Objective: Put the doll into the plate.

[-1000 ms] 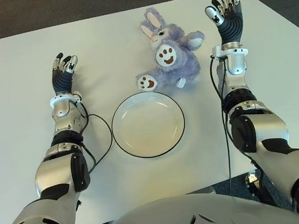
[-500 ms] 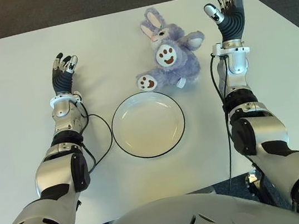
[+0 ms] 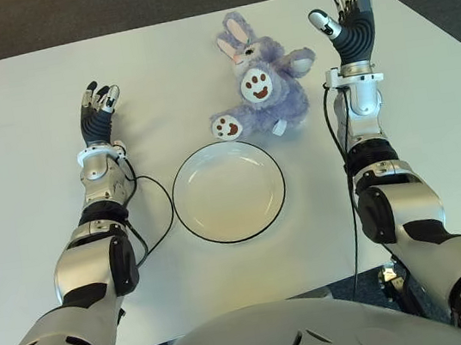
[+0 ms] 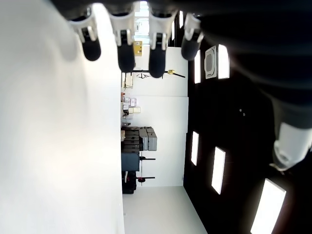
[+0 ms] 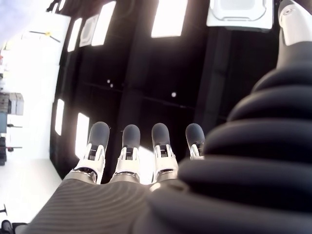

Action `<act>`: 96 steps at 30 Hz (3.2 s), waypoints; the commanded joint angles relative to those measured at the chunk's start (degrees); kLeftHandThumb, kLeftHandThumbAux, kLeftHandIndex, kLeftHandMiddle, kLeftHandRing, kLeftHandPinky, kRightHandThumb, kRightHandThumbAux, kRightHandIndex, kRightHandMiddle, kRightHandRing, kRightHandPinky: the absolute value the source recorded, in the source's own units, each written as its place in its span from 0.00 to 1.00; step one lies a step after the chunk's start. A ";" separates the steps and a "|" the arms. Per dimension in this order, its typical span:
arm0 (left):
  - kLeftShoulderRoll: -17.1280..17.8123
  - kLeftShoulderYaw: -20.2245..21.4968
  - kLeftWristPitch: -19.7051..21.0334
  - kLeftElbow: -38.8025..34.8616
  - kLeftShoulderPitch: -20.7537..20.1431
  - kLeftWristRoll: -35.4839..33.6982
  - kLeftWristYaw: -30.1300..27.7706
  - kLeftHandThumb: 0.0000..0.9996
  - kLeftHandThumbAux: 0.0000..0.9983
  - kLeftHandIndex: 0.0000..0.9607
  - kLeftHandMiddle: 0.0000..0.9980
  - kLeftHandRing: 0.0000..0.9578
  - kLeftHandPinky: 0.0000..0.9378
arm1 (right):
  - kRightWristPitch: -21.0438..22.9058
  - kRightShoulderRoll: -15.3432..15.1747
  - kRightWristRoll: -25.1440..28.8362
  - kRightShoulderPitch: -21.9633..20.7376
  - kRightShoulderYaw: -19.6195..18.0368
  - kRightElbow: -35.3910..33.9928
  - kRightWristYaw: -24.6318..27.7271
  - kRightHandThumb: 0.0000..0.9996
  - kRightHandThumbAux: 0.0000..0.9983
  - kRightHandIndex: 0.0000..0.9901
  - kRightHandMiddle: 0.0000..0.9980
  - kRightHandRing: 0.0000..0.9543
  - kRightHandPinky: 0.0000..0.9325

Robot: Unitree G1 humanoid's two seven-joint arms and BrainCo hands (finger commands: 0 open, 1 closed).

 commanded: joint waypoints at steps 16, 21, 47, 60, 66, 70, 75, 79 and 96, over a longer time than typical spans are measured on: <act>-2.15 -0.30 2.25 2.90 4.49 0.37 0.63 0.00 0.50 0.09 0.16 0.12 0.03 | 0.42 -2.23 -7.83 1.20 4.06 0.66 -5.39 0.08 0.53 0.02 0.02 0.03 0.05; -2.27 -0.16 2.17 2.85 4.53 0.25 0.71 0.00 0.51 0.09 0.17 0.13 0.03 | 1.15 -2.77 -8.82 1.26 5.14 0.35 -5.42 0.06 0.52 0.02 0.02 0.03 0.06; -2.28 0.06 2.18 3.03 4.43 -0.03 0.41 0.00 0.53 0.10 0.17 0.14 0.04 | 5.98 -3.96 -10.44 2.54 8.91 -2.64 -3.04 0.09 0.44 0.03 0.04 0.07 0.11; -2.23 -0.33 2.27 3.01 4.30 0.54 1.07 0.00 0.51 0.09 0.17 0.14 0.02 | 12.22 -5.70 -15.69 5.25 11.47 -11.00 -3.84 0.06 0.45 0.05 0.07 0.08 0.13; -2.25 -0.03 2.30 3.16 4.10 0.16 0.73 0.00 0.51 0.09 0.18 0.15 0.04 | 15.14 -7.28 -19.06 5.87 13.00 -12.62 -4.21 0.00 0.41 0.08 0.08 0.07 0.06; -2.32 0.02 2.22 3.18 4.03 0.12 0.75 0.00 0.51 0.08 0.19 0.15 0.04 | 16.11 -7.85 -20.01 5.97 13.75 -13.28 -4.26 0.00 0.38 0.08 0.06 0.05 0.04; -2.26 -0.08 2.30 3.02 4.06 0.24 0.89 0.00 0.51 0.08 0.18 0.14 0.03 | 16.83 -8.21 -20.84 6.20 14.45 -13.88 -4.85 0.00 0.38 0.09 0.05 0.04 0.09; -2.20 -0.16 2.43 2.94 4.08 0.31 0.85 0.00 0.51 0.09 0.18 0.14 0.03 | 16.77 -8.23 -21.62 6.57 15.02 -14.49 -5.81 0.00 0.39 0.09 0.05 0.05 0.14; -2.18 -0.17 2.16 2.26 4.70 0.23 0.53 0.00 0.52 0.09 0.18 0.15 0.06 | 17.63 -8.32 -21.57 8.13 15.99 -18.08 -5.56 0.01 0.51 0.12 0.07 0.05 0.05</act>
